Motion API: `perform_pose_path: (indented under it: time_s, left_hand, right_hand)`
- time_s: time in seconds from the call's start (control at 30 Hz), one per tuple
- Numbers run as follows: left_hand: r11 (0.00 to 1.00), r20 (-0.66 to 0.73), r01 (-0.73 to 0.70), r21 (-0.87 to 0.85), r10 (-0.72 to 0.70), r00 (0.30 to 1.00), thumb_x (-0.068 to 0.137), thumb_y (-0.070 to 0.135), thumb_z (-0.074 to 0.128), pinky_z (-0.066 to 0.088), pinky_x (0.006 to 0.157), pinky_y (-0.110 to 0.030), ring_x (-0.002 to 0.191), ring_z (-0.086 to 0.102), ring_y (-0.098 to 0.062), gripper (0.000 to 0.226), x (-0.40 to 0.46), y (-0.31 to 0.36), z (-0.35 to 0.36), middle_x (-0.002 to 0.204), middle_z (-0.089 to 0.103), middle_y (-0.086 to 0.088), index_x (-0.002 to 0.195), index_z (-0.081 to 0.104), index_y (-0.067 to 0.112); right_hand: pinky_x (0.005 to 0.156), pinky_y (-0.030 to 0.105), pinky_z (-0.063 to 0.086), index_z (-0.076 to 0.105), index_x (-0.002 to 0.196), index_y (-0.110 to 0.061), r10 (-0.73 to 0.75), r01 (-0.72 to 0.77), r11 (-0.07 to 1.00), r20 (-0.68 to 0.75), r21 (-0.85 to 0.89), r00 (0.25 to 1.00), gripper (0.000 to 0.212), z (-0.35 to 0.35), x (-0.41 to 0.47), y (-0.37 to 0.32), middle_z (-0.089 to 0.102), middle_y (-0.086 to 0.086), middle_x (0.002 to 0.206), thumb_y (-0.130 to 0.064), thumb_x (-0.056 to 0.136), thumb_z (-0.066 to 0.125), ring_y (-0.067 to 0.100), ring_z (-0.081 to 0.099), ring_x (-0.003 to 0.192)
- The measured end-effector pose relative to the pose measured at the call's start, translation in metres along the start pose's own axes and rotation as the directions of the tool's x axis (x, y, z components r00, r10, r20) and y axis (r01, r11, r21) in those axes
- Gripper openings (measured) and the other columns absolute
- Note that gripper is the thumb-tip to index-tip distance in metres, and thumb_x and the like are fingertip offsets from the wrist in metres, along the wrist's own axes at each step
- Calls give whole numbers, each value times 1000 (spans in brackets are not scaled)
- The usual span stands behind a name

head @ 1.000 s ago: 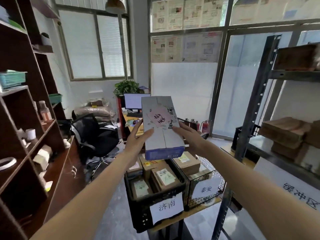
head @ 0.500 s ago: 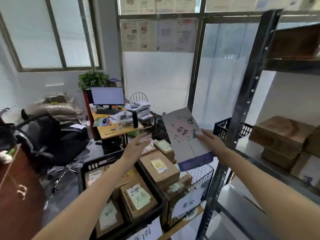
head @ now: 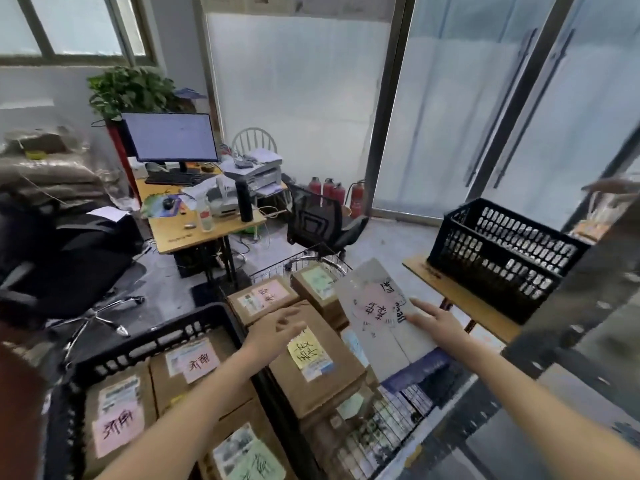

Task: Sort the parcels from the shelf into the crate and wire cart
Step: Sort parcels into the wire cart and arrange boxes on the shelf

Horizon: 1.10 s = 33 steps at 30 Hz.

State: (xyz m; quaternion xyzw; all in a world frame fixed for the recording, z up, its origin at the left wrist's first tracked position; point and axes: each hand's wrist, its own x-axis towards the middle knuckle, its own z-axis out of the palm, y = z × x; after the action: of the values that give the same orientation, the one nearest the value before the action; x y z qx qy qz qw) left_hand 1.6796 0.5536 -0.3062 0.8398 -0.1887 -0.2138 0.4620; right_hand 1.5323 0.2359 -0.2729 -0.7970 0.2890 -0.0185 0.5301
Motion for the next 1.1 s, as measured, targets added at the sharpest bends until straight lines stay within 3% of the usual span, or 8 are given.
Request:
perform_pose_path:
  time_s: [0.2, 0.33, 0.43, 0.53, 0.7, 0.8, 1.0, 1.1]
  left_hand:
    - [995, 18, 94, 26, -95, 995, 97, 42, 64, 43, 89, -26, 113, 57, -15, 37, 64, -31, 32, 118, 59, 4, 133, 57, 32]
    - [992, 34, 99, 77, -102, 994, 97, 40, 64, 47, 87, -28, 113, 58, -17, 39, 93, -40, 56, 123, 60, -2, 135, 57, 31]
    - [985, 51, 95, 143, -103, 993, 97, 44, 64, 48, 77, -19, 112, 60, -14, 42, 106, -47, 70, 123, 60, 1, 137, 58, 32]
    - [967, 46, 52, 251, -65, 997, 95, 45, 66, 50, 94, -30, 113, 57, -9, 45, 113, -51, 82, 125, 61, 8, 137, 59, 32]
    - [888, 96, -75, 454, 35, 995, 91, 48, 68, 41, 112, -37, 134, 42, -8, 53, 115, -60, 100, 143, 45, 16, 141, 54, 36]
    - [861, 113, -116, 495, 68, 991, 91, 51, 67, 38, 117, -43, 143, 35, -9, 53, 111, -69, 104, 153, 40, 13, 140, 53, 40]
    - [852, 119, -155, 500, 110, 987, 91, 51, 66, 33, 119, -41, 145, 33, -11, 51, 110, -75, 103, 156, 39, 9, 140, 54, 39]
    - [850, 117, -155, 503, 111, 987, 90, 51, 68, 34, 119, -42, 145, 33, -12, 54, 108, -73, 104, 157, 39, 8, 140, 54, 38]
  right_hand:
    - [69, 21, 58, 59, 120, -46, 74, -70, 997, 185, -26, 980, 34, 29, 75, 45, 69, 4, 119, -25, 96, 70, 15, 71, 92]
    - [79, 28, 60, 57, 141, -29, 128, -128, 992, 207, -14, 970, 42, 34, 102, 71, 72, 0, 118, -33, 99, 64, 16, 73, 96]
    - [104, 42, 52, 49, 151, -27, 138, -113, 986, 213, -123, 967, 49, 37, 113, 88, 60, -3, 139, -38, 103, 56, 20, 64, 119]
    - [109, 37, 44, 37, 157, -25, 144, -99, 974, 213, -205, 966, 53, 47, 119, 96, 46, -2, 154, -35, 107, 49, 19, 50, 134]
    - [117, 39, 38, 32, 159, -24, 58, 34, 925, 227, -379, 972, 53, 70, 137, 108, 40, -2, 160, -27, 107, 46, 19, 41, 143]
    - [122, 44, 31, 28, 159, -34, 16, 141, 878, 321, -458, 947, 61, 80, 142, 117, 17, -11, 168, -33, 104, 54, 16, 26, 152]
    - [124, 48, 10, 13, 161, -43, 30, 325, 733, 505, -598, 863, 105, 57, 123, 133, -15, -25, 165, -56, 79, 78, 2, -5, 149]
    - [123, 47, 14, 2, 160, -48, 54, 389, 615, 530, -686, 846, 122, 50, 116, 134, -23, -25, 163, -53, 70, 86, 2, -10, 148]
